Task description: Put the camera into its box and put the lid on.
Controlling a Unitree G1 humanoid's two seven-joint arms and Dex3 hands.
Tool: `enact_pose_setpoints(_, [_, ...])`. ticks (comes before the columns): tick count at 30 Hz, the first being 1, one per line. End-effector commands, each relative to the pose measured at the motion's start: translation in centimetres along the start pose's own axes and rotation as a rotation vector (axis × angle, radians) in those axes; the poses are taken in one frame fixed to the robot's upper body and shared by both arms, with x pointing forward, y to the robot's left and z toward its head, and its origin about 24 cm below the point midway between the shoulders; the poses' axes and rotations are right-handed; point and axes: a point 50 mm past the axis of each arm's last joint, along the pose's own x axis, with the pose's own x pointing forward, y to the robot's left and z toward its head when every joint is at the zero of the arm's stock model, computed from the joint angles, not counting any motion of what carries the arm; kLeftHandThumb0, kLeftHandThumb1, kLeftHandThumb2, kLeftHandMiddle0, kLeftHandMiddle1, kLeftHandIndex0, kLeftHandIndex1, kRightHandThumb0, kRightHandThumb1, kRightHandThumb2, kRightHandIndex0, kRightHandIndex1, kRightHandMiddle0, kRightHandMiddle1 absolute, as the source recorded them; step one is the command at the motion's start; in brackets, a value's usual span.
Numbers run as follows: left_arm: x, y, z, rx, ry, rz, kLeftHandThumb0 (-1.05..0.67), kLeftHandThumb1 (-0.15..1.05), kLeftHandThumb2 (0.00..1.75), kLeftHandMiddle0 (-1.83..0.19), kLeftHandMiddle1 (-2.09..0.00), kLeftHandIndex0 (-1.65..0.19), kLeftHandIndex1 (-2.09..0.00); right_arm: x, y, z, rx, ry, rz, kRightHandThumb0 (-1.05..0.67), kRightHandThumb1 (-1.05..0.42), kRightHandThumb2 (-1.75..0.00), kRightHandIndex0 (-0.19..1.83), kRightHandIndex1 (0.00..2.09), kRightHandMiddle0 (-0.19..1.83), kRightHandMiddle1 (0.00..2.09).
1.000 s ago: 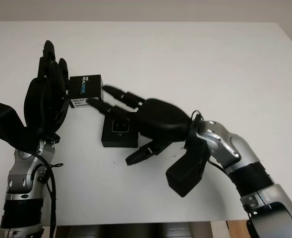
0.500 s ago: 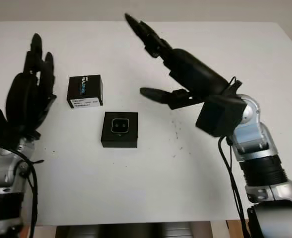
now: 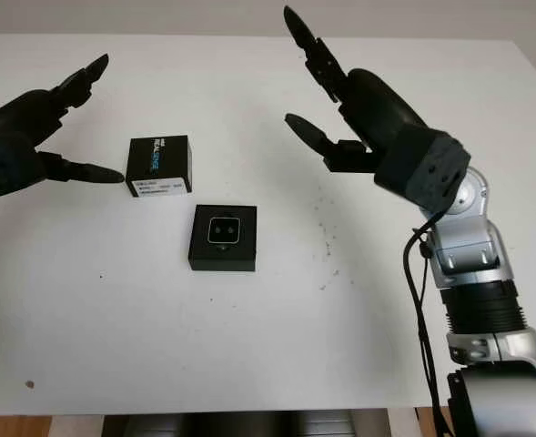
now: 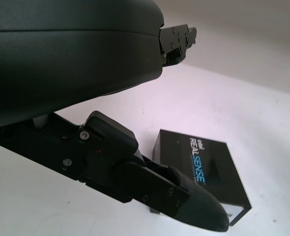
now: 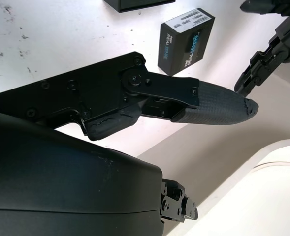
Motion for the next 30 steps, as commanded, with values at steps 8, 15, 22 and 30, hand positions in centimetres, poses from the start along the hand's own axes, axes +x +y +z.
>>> enact_pose_setpoints(8, [2.1,-0.4,1.1,0.039,-0.009,-0.112,-0.85,0.85,0.06,0.19,0.0,0.19,0.0,-0.1,0.0,-0.3,-0.024,0.028,-0.048,-0.82,-1.05,-0.68,-0.19,0.01,-0.18,0.04])
enact_pose_setpoints(15, [3.7,-1.4,1.5,0.001,-0.002,-0.097,-0.88,0.87,0.06,0.19,0.0,0.19,0.0,-0.4,0.1,-0.5,-0.034,0.041,-0.059,-0.81,-1.05,-0.68,-0.19,0.02,-0.18,0.05])
enact_pose_setpoints(22, [4.8,-1.8,2.0,-0.004,0.013,-0.045,-0.88,0.85,0.05,0.17,-0.04,0.19,0.0,-0.5,0.3,-0.6,-0.013,0.044,-0.06,-0.8,-1.05,-0.67,-0.19,0.0,-0.19,0.04])
enact_pose_setpoints(30, [5.2,-2.4,1.9,0.044,0.011,-0.05,-0.76,0.81,0.04,0.18,-0.04,0.18,-0.03,-0.4,0.4,-0.7,-0.001,0.042,-0.067,-0.81,-1.05,-0.67,-0.19,0.0,-0.19,0.05])
